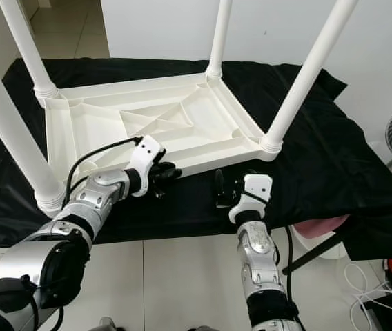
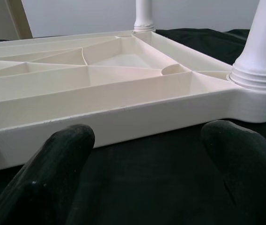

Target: Building children table

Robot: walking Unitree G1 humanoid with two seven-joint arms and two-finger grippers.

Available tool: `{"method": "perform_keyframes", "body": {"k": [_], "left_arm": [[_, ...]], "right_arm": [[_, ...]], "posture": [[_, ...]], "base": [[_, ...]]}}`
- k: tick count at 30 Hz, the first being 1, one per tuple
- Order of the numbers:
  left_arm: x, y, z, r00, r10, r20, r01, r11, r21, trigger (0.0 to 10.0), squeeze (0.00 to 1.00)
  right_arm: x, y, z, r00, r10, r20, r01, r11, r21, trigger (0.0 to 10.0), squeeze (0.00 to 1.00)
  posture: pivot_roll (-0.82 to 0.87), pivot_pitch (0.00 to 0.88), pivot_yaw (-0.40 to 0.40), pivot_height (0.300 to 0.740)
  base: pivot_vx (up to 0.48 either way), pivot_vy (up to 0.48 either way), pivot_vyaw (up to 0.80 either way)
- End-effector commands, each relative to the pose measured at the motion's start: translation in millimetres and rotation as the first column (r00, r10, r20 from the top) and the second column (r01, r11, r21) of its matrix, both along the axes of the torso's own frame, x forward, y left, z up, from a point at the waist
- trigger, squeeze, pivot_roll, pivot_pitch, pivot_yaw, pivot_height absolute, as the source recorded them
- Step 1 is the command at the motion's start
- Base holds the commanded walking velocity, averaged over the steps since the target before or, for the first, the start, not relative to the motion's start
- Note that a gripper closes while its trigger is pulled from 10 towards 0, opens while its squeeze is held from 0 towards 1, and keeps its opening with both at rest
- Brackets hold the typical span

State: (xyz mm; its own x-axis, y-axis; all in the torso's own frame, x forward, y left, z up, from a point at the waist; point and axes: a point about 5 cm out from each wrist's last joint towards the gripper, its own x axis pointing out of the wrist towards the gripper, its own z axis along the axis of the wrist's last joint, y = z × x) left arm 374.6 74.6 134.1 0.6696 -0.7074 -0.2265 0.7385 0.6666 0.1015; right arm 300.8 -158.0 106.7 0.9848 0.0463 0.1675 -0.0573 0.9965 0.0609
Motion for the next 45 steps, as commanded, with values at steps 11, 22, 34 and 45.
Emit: {"method": "perform_keyframes", "body": {"k": [11,22,34,45], "left_arm": [[-3.5,-2.4,21.1,0.897,0.344,0.277,-0.284,0.930,-0.235,10.0,1.00],[-40.9,7.6,23.0,0.889,0.265,0.373,-0.121,0.923,-0.366,10.0,0.00],[-86.7,35.0,-8.0,0.871,0.368,0.326,-0.254,0.905,-0.342,10.0,0.00],[-116.7,70.3,-17.1,0.810,0.502,0.301,-0.412,0.854,-0.316,10.0,0.00]], "right_arm": [[-3.4,-1.9,-5.2,1.000,-0.009,-0.023,0.009,1.000,-0.007,10.0,0.00],[-2.1,2.3,-7.3,0.999,0.015,-0.030,-0.015,1.000,-0.012,10.0,0.00],[-1.9,3.6,-12.4,0.998,0.047,-0.040,-0.050,0.996,-0.076,10.0,0.00],[-2.1,15.2,-15.5,0.994,0.096,-0.042,-0.100,0.990,-0.097,10.0,0.00]], "posture": [[-0.02,0.036,-0.044,0.740],[0.01,0.032,-0.063,0.740],[0.06,0.032,-0.083,0.740],[0.09,0.041,-0.090,0.740]], "base": [[0.000,0.000,0.00],[0.000,0.000,0.00],[0.000,0.000,0.00],[0.000,0.000,0.00]]}}
